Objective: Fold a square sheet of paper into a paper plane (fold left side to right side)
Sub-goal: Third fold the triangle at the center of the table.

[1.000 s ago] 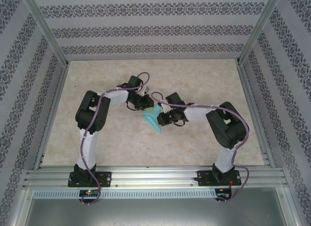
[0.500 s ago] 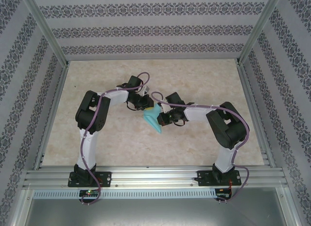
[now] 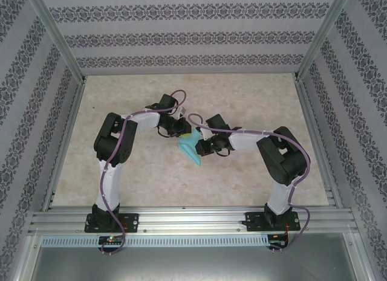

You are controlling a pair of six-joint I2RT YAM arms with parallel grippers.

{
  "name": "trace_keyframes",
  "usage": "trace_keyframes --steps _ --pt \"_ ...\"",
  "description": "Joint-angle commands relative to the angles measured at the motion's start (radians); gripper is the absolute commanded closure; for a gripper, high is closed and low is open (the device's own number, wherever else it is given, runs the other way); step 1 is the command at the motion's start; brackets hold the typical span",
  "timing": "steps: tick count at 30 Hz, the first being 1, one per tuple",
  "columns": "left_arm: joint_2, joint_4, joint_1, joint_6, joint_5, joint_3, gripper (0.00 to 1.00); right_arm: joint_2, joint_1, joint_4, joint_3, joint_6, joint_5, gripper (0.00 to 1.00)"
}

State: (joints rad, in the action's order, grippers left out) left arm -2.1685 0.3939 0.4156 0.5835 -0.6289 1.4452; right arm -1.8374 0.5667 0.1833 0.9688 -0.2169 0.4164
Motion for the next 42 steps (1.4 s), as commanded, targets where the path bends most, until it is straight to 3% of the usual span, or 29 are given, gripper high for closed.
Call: trace_keyframes --steps 1,34,42 --pt "-0.049 0.056 0.012 -0.023 0.054 -0.02 0.8 0.028 -0.007 0.006 0.03 -0.002 -0.011 1.0" --pt "-0.015 0.077 0.013 -0.036 0.039 0.003 0.77 -0.059 0.004 0.074 0.046 0.03 -0.056 1.0" --pt "0.067 0.118 -0.004 -0.05 0.035 0.033 0.64 -0.078 0.01 0.097 0.052 0.031 -0.068 1.0"
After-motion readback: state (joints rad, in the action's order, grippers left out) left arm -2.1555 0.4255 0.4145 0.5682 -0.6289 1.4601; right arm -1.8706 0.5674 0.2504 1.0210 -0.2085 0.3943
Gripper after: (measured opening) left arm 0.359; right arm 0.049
